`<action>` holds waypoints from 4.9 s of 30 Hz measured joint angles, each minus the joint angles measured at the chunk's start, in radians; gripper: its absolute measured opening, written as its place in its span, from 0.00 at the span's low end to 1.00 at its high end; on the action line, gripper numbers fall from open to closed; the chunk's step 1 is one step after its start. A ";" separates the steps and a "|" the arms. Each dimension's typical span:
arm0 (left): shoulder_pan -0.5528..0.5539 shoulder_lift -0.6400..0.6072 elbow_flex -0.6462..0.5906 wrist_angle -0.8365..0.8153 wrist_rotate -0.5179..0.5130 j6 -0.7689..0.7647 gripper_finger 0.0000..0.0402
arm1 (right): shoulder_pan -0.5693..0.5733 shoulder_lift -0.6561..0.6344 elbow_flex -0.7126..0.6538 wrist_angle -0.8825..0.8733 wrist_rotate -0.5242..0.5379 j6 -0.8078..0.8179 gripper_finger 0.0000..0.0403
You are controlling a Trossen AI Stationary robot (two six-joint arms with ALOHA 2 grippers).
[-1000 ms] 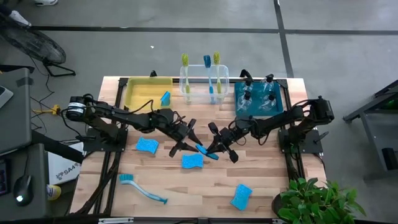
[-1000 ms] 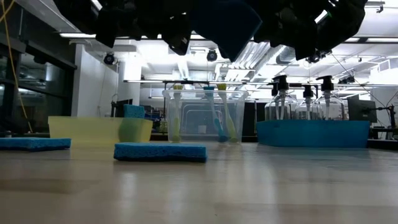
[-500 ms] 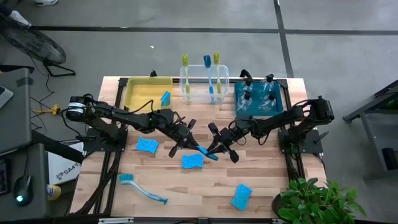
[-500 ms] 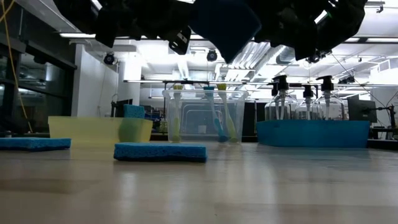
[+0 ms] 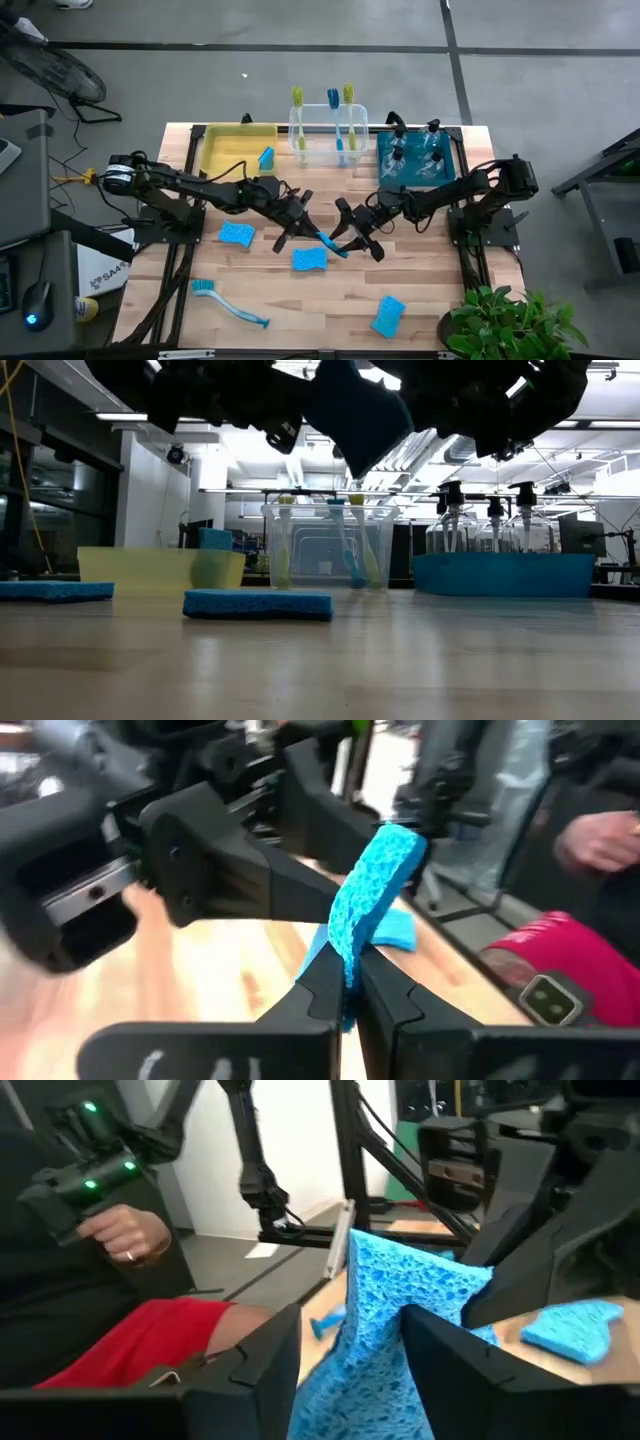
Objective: Pick & Place Kitchen Sink Supplies
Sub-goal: Put the blue sponge into the yellow bin
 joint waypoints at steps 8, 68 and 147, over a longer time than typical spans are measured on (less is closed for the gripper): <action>-0.001 -0.126 -0.001 -0.175 -0.259 -0.016 0.01 | -0.021 -0.056 0.000 -0.088 0.136 -0.029 0.44; 0.384 -0.290 0.077 -1.137 -1.185 -0.735 0.01 | 0.016 -0.103 0.000 -0.450 0.910 0.053 0.43; 0.357 -0.209 0.140 -1.042 -0.887 -0.590 0.33 | 0.029 -0.103 0.000 -0.498 0.824 0.080 0.42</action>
